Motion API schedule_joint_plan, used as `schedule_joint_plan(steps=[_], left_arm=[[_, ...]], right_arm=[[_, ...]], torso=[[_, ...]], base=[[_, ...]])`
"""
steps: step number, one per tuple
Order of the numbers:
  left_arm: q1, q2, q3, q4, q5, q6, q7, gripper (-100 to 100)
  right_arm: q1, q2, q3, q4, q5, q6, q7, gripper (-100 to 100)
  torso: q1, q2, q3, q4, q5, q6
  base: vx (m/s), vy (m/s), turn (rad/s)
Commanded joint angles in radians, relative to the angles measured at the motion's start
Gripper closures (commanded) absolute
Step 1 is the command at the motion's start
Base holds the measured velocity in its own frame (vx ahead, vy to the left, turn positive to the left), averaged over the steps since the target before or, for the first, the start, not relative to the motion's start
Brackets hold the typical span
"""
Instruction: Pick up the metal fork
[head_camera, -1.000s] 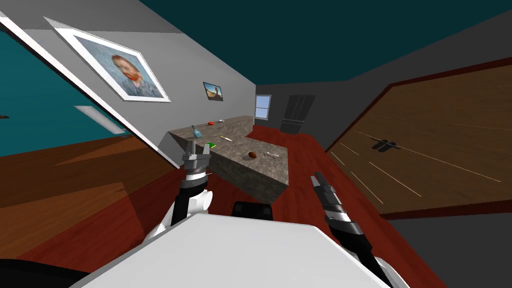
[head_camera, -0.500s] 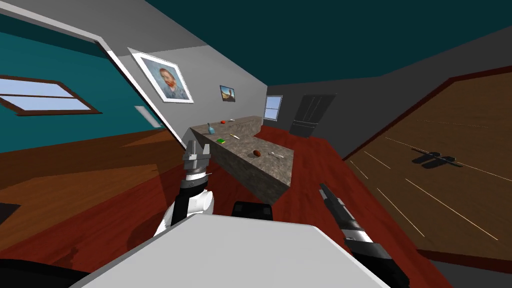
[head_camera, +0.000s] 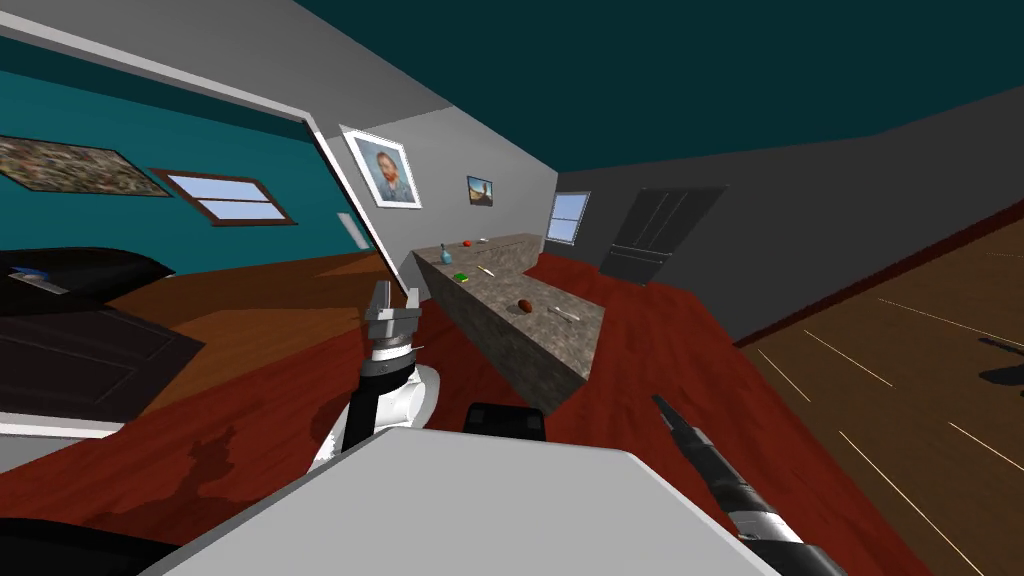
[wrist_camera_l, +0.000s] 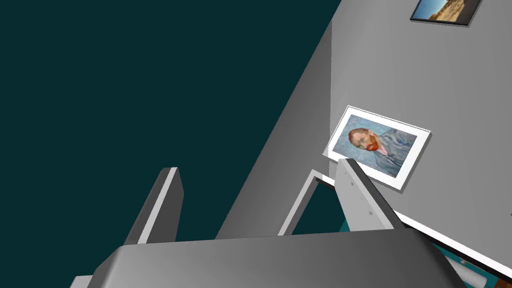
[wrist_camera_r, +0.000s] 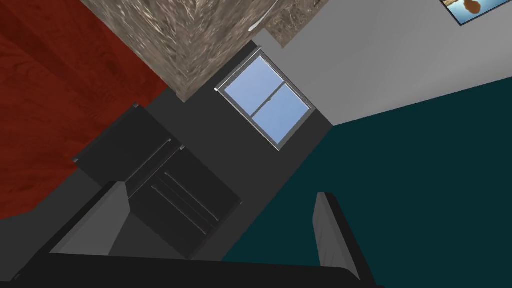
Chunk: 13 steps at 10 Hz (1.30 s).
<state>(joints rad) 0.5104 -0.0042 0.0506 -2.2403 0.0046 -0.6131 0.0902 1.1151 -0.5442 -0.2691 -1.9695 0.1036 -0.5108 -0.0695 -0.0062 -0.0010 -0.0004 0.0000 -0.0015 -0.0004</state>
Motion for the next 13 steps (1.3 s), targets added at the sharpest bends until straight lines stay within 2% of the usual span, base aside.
schedule_joint_plan(steps=[1,2,3,4,6,7,9,10,11,12,13], left_arm=[[0.000,0.000,0.000,0.000,0.000,0.000,0.000,0],[0.000,0.000,0.000,0.000,0.000,0.000,0.000,0],[0.000,0.000,0.000,0.000,0.000,0.000,0.000,0],[0.000,0.000,0.000,0.000,0.000,0.000,0.000,0],[0.000,0.000,0.000,0.000,0.000,0.000,0.000,0],[0.000,0.000,0.000,0.000,0.000,0.000,0.000,0],[0.000,0.000,0.000,0.000,0.000,0.000,0.000,0],[0.000,0.000,0.000,0.000,0.000,0.000,0.000,0],[0.000,0.000,0.000,0.000,0.000,0.000,0.000,0],[0.000,0.000,0.000,0.000,0.000,0.000,0.000,0],[0.001,0.000,0.000,0.000,0.000,0.000,0.000,0]], right_arm=[[0.050,-0.050,-0.024,0.050,0.024,0.007,-0.005,-100],[0.061,-0.062,-0.024,0.064,0.024,0.007,-0.005,-100],[0.093,-0.095,-0.036,0.103,0.042,0.011,-0.005,-100],[0.103,-0.100,-0.036,0.103,0.042,0.011,-0.005,-100],[0.180,-0.167,-0.055,0.167,0.080,0.017,-0.003,-100],[0.182,-0.174,-0.055,0.182,0.080,0.017,-0.003,-100],[0.250,-0.243,-0.065,0.245,0.121,0.019,0.005,-100],[0.250,-0.243,-0.065,0.260,0.121,0.019,0.005,-100],[0.280,-0.276,-0.067,0.289,0.142,0.019,0.010,-100],[0.280,-0.276,-0.067,0.301,0.142,0.019,0.010,-100],[0.306,-0.308,-0.067,0.336,0.163,0.017,0.017,-100]], torso=[[0.000,0.000,0.000,0.000,0.000,0.000],[-0.001,0.001,0.000,0.000,0.000,0.000],[-0.001,0.000,0.000,0.000,0.000,0.001],[-0.001,-0.002,-0.001,0.000,0.000,0.000],[0.001,-0.003,-0.002,-0.001,0.000,0.000],[0.000,-0.003,-0.002,-0.001,0.000,0.000],[0.000,-0.005,-0.003,-0.001,0.000,0.000],[0.001,-0.006,-0.003,-0.001,0.000,0.001],[0.001,-0.006,-0.003,-0.001,0.000,0.001],[0.001,-0.007,-0.004,-0.001,0.000,0.001],[0.001,-0.007,-0.004,-0.001,0.000,0.001]], base=[[-0.064,-0.065,0.418],[-0.041,-0.052,0.259],[-0.025,-0.040,0.377],[-0.017,-0.033,0.259],[-0.011,-0.031,0.442],[-0.008,-0.034,0.312],[0.009,-0.020,0.418],[0.019,-0.020,0.308],[0.024,-0.015,0.369],[0.023,-0.017,0.237],[0.036,-0.010,0.308]])
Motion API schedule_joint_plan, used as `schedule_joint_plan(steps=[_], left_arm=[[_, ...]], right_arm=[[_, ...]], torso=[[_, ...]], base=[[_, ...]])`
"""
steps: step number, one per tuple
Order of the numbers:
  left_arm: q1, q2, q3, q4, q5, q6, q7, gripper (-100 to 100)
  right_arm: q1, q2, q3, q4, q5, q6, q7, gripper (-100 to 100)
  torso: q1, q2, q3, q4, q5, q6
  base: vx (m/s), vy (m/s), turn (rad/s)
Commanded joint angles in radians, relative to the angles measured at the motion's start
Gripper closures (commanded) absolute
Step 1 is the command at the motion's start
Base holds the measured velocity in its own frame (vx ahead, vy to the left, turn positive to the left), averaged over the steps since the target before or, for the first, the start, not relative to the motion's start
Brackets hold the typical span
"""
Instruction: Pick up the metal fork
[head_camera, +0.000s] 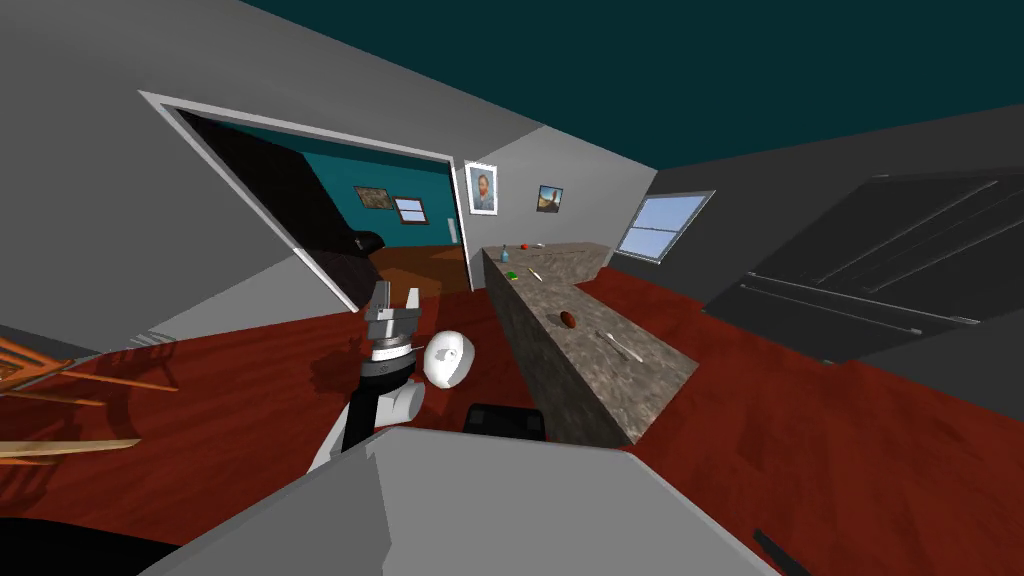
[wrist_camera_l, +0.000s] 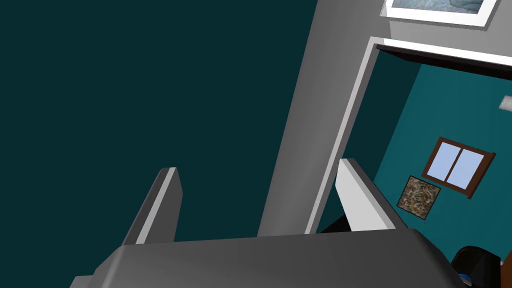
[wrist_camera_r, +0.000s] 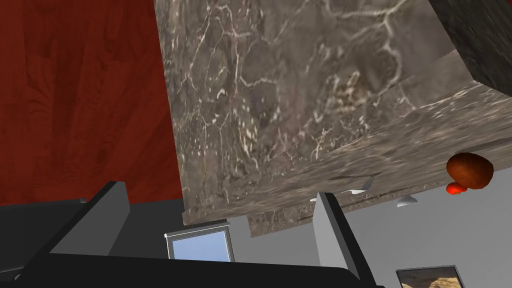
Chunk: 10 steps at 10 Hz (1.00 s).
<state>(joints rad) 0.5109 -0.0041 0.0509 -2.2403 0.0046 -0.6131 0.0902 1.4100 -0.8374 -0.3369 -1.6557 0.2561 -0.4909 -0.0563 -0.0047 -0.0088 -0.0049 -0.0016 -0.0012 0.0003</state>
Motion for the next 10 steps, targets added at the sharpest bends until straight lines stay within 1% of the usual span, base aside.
schedule_joint_plan(steps=[1,2,3,5,6,7,8,9,10], left_arm=[[0.000,0.000,0.000,0.000,0.000,0.000,0.000,0],[0.000,0.000,0.000,0.000,0.000,0.000,0.000,0],[0.000,0.000,0.000,0.000,0.000,0.000,0.000,0],[0.000,0.000,0.000,0.000,0.000,0.000,0.000,0],[0.000,0.000,0.000,0.000,0.000,0.000,0.000,0],[0.000,0.000,0.000,0.000,0.000,0.000,0.000,0],[0.000,0.000,0.000,0.000,0.000,0.000,0.000,0],[0.000,0.000,0.000,0.000,0.000,0.000,0.000,0],[0.000,0.000,0.000,0.000,0.000,0.000,0.000,0]], right_arm=[[0.035,-0.046,0.002,0.050,0.032,-0.005,0.011,-100],[0.035,-0.046,0.002,0.064,0.032,-0.005,0.011,-100],[0.055,-0.075,0.006,0.101,0.053,-0.009,0.019,-100],[0.085,-0.128,0.017,0.169,0.094,-0.019,0.039,-100],[0.085,-0.128,0.017,0.169,0.094,-0.019,0.039,-100],[0.094,-0.152,0.025,0.200,0.114,-0.025,0.049,-100],[0.094,-0.152,0.025,0.200,0.114,-0.025,0.049,-100],[0.101,-0.173,0.034,0.230,0.133,-0.032,0.060,-100],[0.101,-0.173,0.034,0.230,0.133,-0.032,0.060,-100]], torso=[[0.000,0.000,0.000,0.000,0.000,0.000],[0.000,-0.002,-0.001,0.000,0.000,0.000],[0.000,-0.002,-0.001,0.000,0.000,0.000],[0.000,-0.005,-0.003,-0.001,0.000,0.000],[0.000,-0.008,-0.005,-0.002,0.000,0.000],[0.001,-0.006,-0.004,-0.002,0.000,0.001],[0.001,-0.006,-0.004,-0.001,0.000,0.000],[0.002,-0.004,-0.003,-0.001,0.000,0.002],[0.002,-0.005,-0.003,-0.001,0.000,0.001]], base=[[0.067,-0.007,0.399],[0.060,-0.011,0.383],[0.070,-0.011,0.375],[0.127,-0.013,0.467],[0.104,-0.021,0.305],[0.094,-0.015,0.352],[0.077,-0.016,0.163],[0.086,-0.013,0.265],[0.074,-0.015,0.141]])
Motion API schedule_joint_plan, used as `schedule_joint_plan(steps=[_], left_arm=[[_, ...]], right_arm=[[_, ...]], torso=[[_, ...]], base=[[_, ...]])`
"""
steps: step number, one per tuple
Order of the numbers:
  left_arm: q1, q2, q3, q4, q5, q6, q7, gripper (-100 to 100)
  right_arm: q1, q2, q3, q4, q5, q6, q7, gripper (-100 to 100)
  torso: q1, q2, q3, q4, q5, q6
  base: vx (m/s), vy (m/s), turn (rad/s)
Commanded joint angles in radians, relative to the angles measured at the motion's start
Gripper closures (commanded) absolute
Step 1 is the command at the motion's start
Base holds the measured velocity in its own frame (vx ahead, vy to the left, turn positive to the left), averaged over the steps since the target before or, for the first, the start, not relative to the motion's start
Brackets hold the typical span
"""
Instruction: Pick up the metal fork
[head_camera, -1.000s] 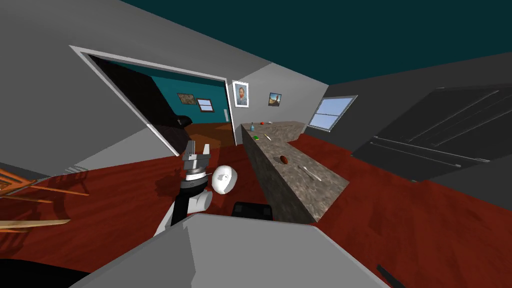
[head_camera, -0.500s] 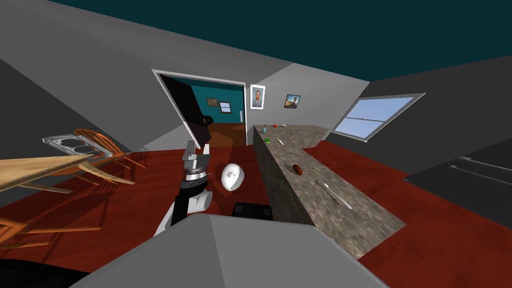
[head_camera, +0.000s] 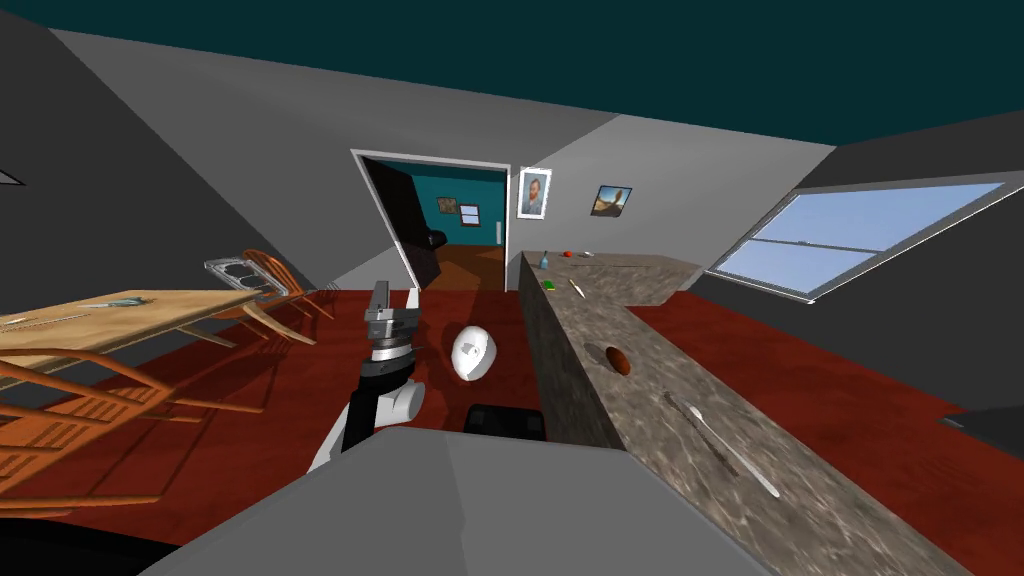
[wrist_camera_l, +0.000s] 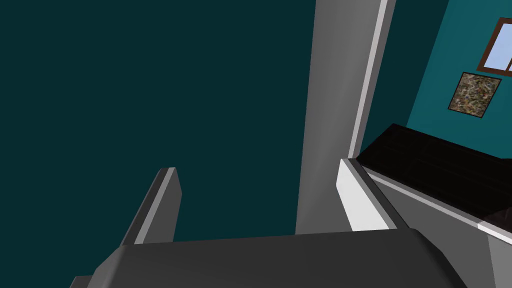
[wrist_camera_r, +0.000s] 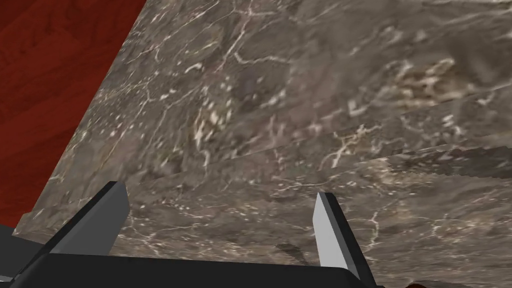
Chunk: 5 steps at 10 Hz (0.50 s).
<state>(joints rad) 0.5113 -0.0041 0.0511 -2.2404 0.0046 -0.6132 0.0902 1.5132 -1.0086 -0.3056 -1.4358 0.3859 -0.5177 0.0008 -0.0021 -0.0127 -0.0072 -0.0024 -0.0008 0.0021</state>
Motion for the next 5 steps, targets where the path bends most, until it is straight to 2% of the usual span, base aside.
schedule_joint_plan(steps=[1,4,5], left_arm=[[0.000,0.000,0.000,0.000,0.000,0.000,0.000,0],[0.000,0.000,0.000,0.000,0.000,0.000,0.000,0],[0.000,0.000,0.000,0.000,0.000,0.000,0.000,0]], right_arm=[[0.002,-0.021,0.013,0.037,0.021,-0.013,0.014,-100],[0.001,-0.063,0.046,0.105,0.069,-0.036,0.048,-100],[-0.003,-0.072,0.057,0.123,0.083,-0.043,0.059,-100]], torso=[[0.000,0.000,0.000,0.000,0.000,0.000],[-0.002,-0.007,-0.004,-0.002,-0.001,-0.002],[-0.003,-0.009,-0.005,-0.002,-0.001,-0.001]], base=[[0.104,-0.004,0.302],[0.177,-0.043,0.393],[0.196,-0.071,0.219]])
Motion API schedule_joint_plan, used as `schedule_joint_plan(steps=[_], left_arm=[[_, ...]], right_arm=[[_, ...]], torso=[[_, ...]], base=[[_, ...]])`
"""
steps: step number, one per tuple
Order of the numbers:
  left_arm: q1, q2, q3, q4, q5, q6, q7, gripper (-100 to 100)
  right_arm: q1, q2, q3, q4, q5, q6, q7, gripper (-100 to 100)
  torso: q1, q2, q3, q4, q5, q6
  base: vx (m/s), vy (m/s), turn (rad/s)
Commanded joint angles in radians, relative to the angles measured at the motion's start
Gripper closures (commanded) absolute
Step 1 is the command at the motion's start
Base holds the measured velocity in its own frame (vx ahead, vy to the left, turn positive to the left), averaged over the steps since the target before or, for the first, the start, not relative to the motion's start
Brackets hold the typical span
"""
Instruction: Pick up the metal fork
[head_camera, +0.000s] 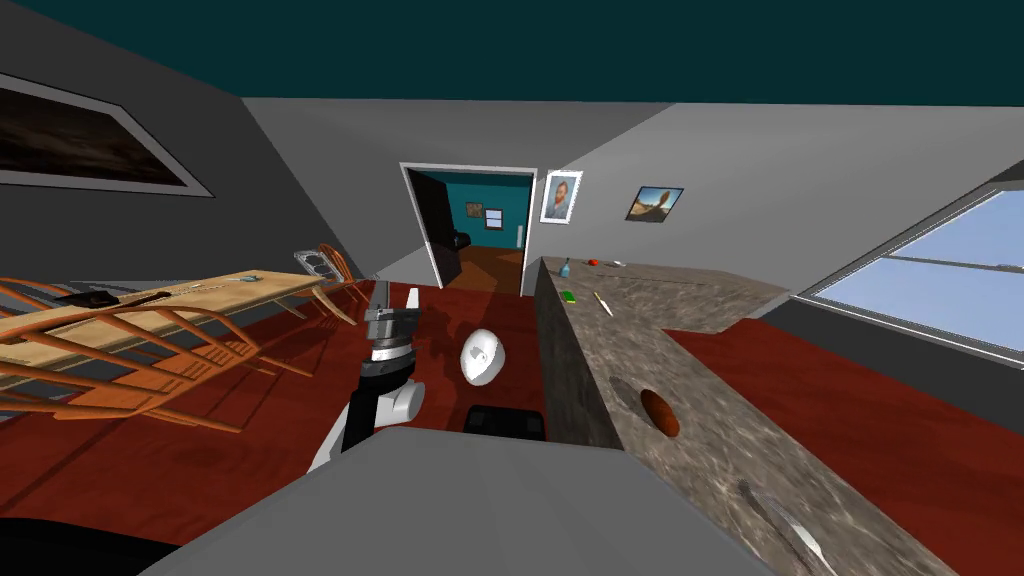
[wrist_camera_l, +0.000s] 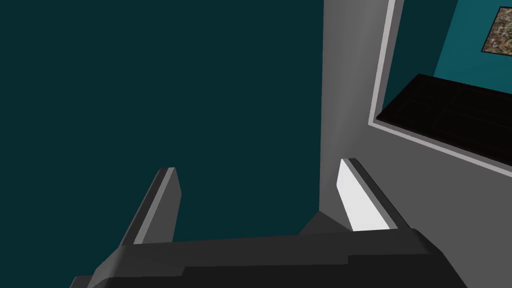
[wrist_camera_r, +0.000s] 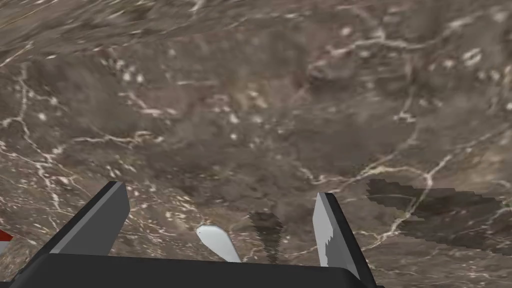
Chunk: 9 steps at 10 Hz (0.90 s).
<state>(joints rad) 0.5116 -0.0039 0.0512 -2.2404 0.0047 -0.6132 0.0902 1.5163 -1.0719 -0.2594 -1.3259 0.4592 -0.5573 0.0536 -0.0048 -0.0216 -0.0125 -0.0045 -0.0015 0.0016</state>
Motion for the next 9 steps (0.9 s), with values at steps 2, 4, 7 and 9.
schedule_joint_plan(steps=[2,4,7,9], left_arm=[[0.000,0.000,0.000,0.000,0.000,0.000,0.000,0],[0.000,0.000,0.000,0.000,0.000,0.000,0.000,0],[0.000,0.000,0.000,0.000,0.000,0.000,0.000,0],[0.000,0.000,0.000,0.000,0.000,0.000,0.000,0]], right_arm=[[-0.018,-0.022,0.031,0.042,0.032,-0.018,0.025,-100],[-0.038,-0.032,0.058,0.071,0.057,-0.036,0.049,-100],[-0.040,0.008,0.102,0.111,0.001,-0.055,0.094,-100],[-0.045,0.046,0.144,0.158,-0.056,-0.079,0.143,-100]], torso=[[0.000,0.000,0.000,0.000,0.000,0.000],[0.004,-0.002,-0.001,0.000,0.001,0.000],[0.007,0.009,0.005,0.002,0.002,0.001],[0.008,0.014,0.008,0.003,0.002,0.002]], base=[[0.188,-0.050,0.218],[0.232,-0.029,0.247],[0.042,-0.015,0.097],[-0.031,0.031,0.155]])
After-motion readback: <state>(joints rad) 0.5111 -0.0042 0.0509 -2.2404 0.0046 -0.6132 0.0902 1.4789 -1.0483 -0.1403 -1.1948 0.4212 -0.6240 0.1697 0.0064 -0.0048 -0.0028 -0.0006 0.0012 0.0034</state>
